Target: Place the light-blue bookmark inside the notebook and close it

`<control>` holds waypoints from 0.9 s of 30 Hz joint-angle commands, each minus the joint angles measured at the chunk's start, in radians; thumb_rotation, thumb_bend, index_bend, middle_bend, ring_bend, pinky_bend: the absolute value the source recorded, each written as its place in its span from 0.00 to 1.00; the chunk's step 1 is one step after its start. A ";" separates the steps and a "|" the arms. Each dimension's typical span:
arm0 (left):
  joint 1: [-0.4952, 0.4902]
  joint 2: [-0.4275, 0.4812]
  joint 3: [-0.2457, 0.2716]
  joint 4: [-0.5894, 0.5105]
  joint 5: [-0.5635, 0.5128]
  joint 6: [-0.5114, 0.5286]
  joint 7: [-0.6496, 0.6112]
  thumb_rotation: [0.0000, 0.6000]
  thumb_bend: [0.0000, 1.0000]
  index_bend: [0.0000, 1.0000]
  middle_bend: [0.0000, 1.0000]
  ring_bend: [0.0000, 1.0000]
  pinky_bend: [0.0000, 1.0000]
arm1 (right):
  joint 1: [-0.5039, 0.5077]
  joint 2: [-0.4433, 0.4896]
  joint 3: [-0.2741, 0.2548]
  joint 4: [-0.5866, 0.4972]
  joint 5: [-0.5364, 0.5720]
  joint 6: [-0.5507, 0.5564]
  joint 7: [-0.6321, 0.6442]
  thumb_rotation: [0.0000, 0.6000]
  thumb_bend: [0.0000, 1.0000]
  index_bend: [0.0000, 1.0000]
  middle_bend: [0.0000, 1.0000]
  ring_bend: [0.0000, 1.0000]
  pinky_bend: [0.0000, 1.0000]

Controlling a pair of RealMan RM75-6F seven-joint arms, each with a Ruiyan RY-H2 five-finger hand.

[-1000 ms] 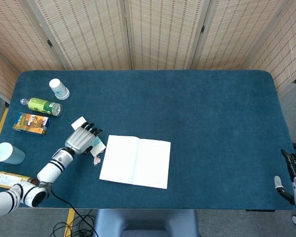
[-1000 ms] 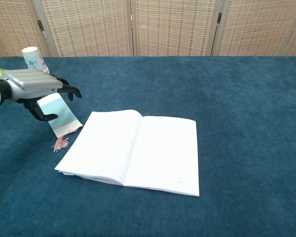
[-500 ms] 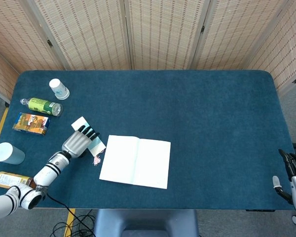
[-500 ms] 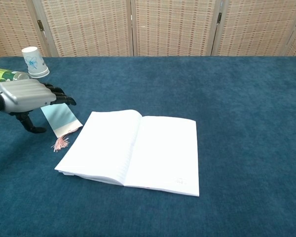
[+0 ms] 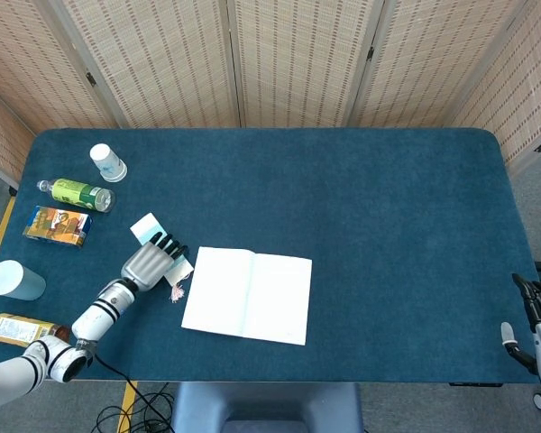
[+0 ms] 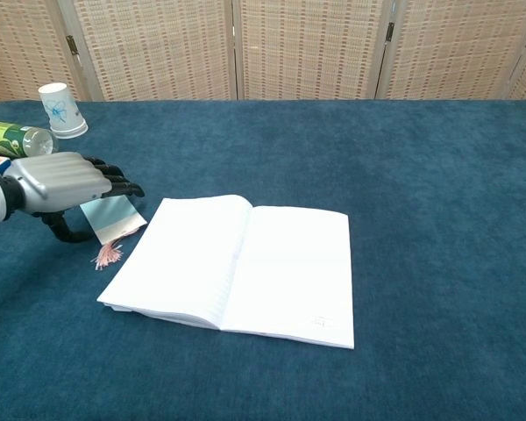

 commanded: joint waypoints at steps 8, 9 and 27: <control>-0.016 -0.037 -0.037 -0.009 -0.003 -0.011 0.018 1.00 0.31 0.11 0.18 0.11 0.16 | -0.004 0.001 0.000 0.004 0.003 0.004 0.007 1.00 0.39 0.03 0.19 0.15 0.16; -0.018 -0.041 -0.042 -0.013 -0.003 -0.010 0.019 1.00 0.31 0.11 0.18 0.11 0.16 | -0.005 0.001 0.000 0.004 0.004 0.005 0.008 1.00 0.39 0.03 0.19 0.15 0.16; -0.032 -0.065 -0.124 -0.047 -0.065 0.001 0.034 1.00 0.30 0.12 0.18 0.11 0.16 | -0.012 0.000 0.003 0.015 0.004 0.017 0.026 1.00 0.39 0.03 0.19 0.15 0.16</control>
